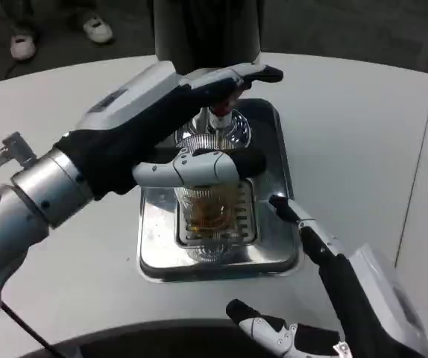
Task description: Grasp the cup under the faucet to collect the drink, then remove the cup.
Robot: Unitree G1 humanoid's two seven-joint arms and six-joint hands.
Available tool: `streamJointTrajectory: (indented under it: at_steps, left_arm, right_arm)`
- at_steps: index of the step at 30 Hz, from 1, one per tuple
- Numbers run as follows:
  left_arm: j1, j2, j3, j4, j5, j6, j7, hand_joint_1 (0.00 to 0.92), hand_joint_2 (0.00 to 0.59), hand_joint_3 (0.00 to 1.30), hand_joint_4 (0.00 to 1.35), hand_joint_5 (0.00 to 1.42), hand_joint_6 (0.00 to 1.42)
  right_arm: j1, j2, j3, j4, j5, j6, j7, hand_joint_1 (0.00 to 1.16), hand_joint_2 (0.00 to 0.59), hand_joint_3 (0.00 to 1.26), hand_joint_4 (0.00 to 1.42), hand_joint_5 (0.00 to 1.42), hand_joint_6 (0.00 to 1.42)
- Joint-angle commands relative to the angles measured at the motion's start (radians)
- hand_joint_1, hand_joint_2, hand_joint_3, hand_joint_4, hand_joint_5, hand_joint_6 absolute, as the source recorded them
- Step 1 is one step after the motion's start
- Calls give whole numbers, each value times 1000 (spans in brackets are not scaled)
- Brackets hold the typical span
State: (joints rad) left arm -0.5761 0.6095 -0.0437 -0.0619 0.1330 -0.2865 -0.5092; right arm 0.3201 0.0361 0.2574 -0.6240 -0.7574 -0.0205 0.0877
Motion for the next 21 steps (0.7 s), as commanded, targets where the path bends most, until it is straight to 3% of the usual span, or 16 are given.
streamJointTrajectory:
  at_steps: [1,21]
  left_arm:
    - [37,22,-25,22,29,5,-31,0,53,172,91,127,27]
    - [39,17,-36,18,34,6,-20,0,52,179,91,135,26]
  right_arm:
    - [-19,12,19,43,16,13,-55,769,213,119,129,97,207]
    - [-214,48,55,317,116,12,-266,755,200,74,115,86,155]
